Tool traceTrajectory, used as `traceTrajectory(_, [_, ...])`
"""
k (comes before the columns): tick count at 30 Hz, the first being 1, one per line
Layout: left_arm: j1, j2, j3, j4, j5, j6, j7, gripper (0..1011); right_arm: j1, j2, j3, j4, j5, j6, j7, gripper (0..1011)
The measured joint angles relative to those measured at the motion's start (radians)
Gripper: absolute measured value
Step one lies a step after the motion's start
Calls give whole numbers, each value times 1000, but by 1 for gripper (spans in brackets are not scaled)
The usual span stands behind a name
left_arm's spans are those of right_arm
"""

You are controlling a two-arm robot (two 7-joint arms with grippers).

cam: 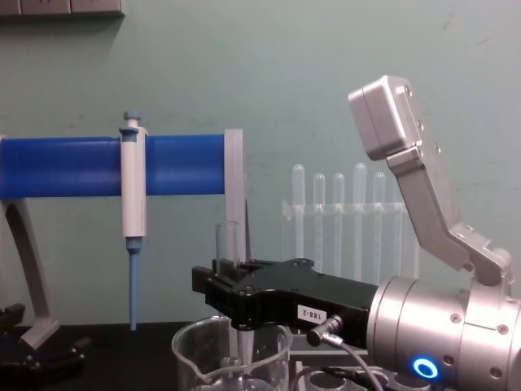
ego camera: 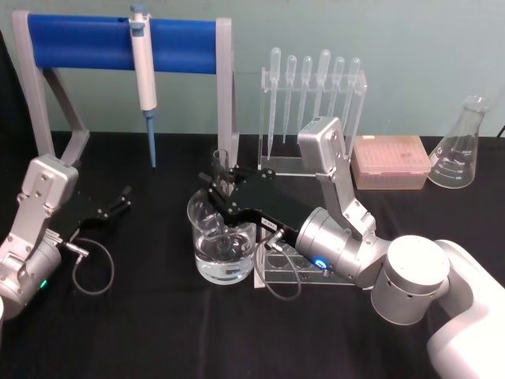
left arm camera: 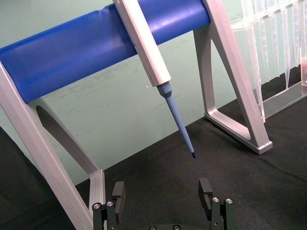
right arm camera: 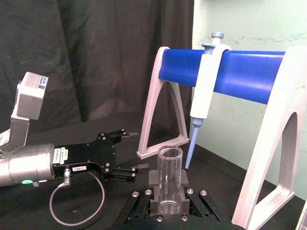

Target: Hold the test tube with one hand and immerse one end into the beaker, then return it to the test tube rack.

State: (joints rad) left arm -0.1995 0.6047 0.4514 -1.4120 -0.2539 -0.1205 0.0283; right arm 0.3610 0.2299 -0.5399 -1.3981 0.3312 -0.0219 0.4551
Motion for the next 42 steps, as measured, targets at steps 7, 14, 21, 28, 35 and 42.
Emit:
traceTrajectory(7, [0, 0, 0, 0, 0, 0, 0, 1000, 0, 0, 0, 0, 0, 0, 0, 226])
traceTrajectory(14, [0, 0, 0, 0, 0, 0, 0, 1000, 0, 0, 0, 0, 0, 0, 0, 226])
traceTrajectory(21, [0, 0, 0, 0, 0, 0, 0, 1000, 0, 0, 0, 0, 0, 0, 0, 226])
traceTrajectory(28, [0, 0, 0, 0, 0, 0, 0, 1000, 0, 0, 0, 0, 0, 0, 0, 226])
traceTrajectory(35, [0, 0, 0, 0, 0, 0, 0, 1000, 0, 0, 0, 0, 0, 0, 0, 226])
traceTrajectory(42, [0, 0, 0, 0, 0, 0, 0, 1000, 0, 0, 0, 0, 0, 0, 0, 226])
